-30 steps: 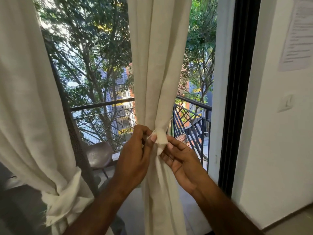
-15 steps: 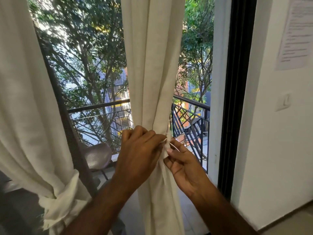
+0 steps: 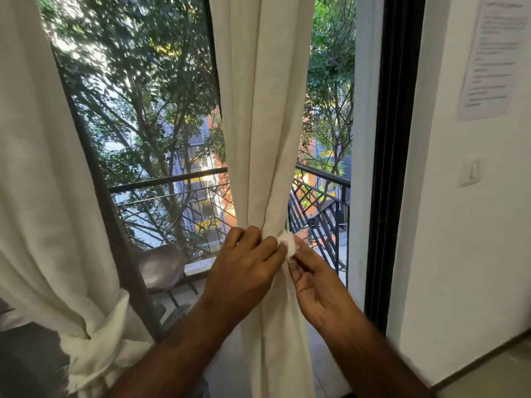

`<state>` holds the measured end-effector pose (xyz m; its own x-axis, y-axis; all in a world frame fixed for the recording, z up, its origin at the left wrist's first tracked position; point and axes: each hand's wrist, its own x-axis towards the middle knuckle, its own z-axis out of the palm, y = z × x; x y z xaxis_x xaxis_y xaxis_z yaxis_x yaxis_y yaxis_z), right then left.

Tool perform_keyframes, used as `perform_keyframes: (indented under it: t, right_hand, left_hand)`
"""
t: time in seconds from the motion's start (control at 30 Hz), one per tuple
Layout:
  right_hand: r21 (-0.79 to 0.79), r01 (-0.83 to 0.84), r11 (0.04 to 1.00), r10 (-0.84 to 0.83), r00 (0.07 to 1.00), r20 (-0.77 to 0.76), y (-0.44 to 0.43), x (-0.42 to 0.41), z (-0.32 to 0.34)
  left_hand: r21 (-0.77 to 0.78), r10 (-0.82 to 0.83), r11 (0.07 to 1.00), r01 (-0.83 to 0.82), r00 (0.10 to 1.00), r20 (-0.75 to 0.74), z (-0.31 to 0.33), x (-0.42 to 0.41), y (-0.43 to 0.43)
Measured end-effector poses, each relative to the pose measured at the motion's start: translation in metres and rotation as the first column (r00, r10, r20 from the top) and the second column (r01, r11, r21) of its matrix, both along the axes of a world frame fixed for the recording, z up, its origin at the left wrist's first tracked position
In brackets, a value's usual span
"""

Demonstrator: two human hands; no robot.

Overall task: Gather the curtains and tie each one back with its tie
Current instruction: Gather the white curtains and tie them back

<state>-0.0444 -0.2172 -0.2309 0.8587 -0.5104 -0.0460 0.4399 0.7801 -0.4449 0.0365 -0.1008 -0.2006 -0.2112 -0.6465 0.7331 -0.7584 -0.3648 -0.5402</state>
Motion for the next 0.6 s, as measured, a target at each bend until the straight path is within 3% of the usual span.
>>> perform_keyframes:
  t: [0.13, 0.23, 0.3, 0.37, 0.4, 0.43, 0.53, 0.57, 0.6]
  right_hand:
    - [-0.054, -0.023, 0.998, 0.024, 1.0, 0.013, 0.002, -0.004, 0.001]
    - [-0.079, -0.005, 0.997, 0.004, 1.0, -0.012, -0.005, -0.004, 0.001]
    - [-0.069, 0.029, 0.997, -0.031, 0.999, -0.02, -0.011, -0.002, 0.001]
    - [-0.063, 0.031, 0.997, -0.032, 0.999, -0.018, -0.012, -0.001, 0.001]
    - [-0.067, 0.021, 0.998, -0.022, 1.0, -0.014, -0.011, -0.001, 0.0]
    - [-0.076, 0.011, 0.997, -0.012, 1.0, -0.012, -0.009, -0.001, 0.0]
    - [-0.122, -0.019, 0.992, 0.018, 1.0, -0.012, -0.009, -0.004, 0.0]
    - [-0.151, -0.016, 0.988, 0.012, 1.0, -0.028, -0.011, -0.004, 0.0]
    - [-0.203, -0.002, 0.979, -0.011, 0.998, -0.061, -0.013, -0.005, -0.001]
  left_hand:
    - [0.058, 0.016, 0.998, -0.016, 1.0, -0.003, -0.002, 0.0, -0.006]
    - [0.064, -0.01, 0.998, 0.03, 0.956, -0.294, -0.006, -0.005, -0.006]
    - [-0.162, -0.166, 0.983, 0.082, 0.77, -0.616, -0.006, -0.01, -0.008]
    - [-0.415, -0.303, 0.908, -0.058, 0.595, -0.744, -0.005, -0.013, -0.014]
    - [-0.461, -0.313, 0.872, -0.166, 0.536, -0.784, -0.005, -0.013, -0.017]
    - [-0.476, -0.347, 0.849, -0.229, 0.437, -0.83, -0.007, -0.01, -0.02]
    - [-0.461, -0.473, 0.877, -0.136, -0.067, -0.879, -0.007, -0.006, -0.022]
    - [-0.456, -0.462, 0.887, -0.073, -0.137, -0.876, -0.007, -0.003, -0.021]
    - [-0.445, -0.445, 0.895, -0.03, -0.129, -0.886, -0.005, 0.0, -0.021]
